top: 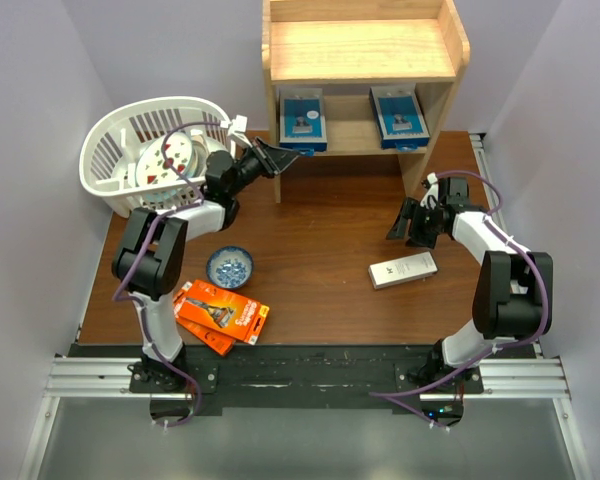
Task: Place and organize the shaving razors onto the shelf
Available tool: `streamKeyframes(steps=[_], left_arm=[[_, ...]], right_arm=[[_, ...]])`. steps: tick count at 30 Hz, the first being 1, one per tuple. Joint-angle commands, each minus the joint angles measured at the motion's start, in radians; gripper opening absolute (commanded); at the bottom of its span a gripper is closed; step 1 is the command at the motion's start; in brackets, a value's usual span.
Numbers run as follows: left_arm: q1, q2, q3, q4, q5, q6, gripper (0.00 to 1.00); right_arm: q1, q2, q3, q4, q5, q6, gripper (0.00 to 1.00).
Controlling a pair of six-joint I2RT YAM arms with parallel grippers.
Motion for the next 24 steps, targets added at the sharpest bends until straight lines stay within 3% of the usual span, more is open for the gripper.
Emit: streamKeyframes(steps=[1,10,11,12,16,20,24], left_arm=[[0.012,0.027,0.052,-0.039,-0.058,-0.02,0.07],[0.017,-0.005,0.015,-0.065,-0.072,-0.038,0.09],[0.017,-0.006,0.009,-0.067,-0.073,-0.038,0.12],[0.017,-0.008,0.007,-0.065,-0.067,-0.038,0.26],[0.017,-0.028,-0.011,-0.065,-0.047,-0.024,0.45],[0.017,-0.115,-0.069,-0.138,-0.017,0.005,0.51],[0.015,-0.247,-0.207,-0.215,0.002,0.04,0.54]], right_arm=[[-0.004,0.0,0.025,0.023,0.012,-0.001,0.66],[-0.002,0.003,0.034,0.029,0.015,-0.001,0.66],[-0.002,0.004,0.034,0.029,0.015,0.0,0.67],[-0.001,0.004,0.035,0.029,0.013,0.002,0.67],[-0.002,0.009,0.043,0.026,0.012,-0.001,0.67],[-0.013,0.006,0.119,-0.049,-0.01,-0.09,0.71],[-0.027,-0.002,0.179,-0.149,-0.034,-0.356,0.74]])
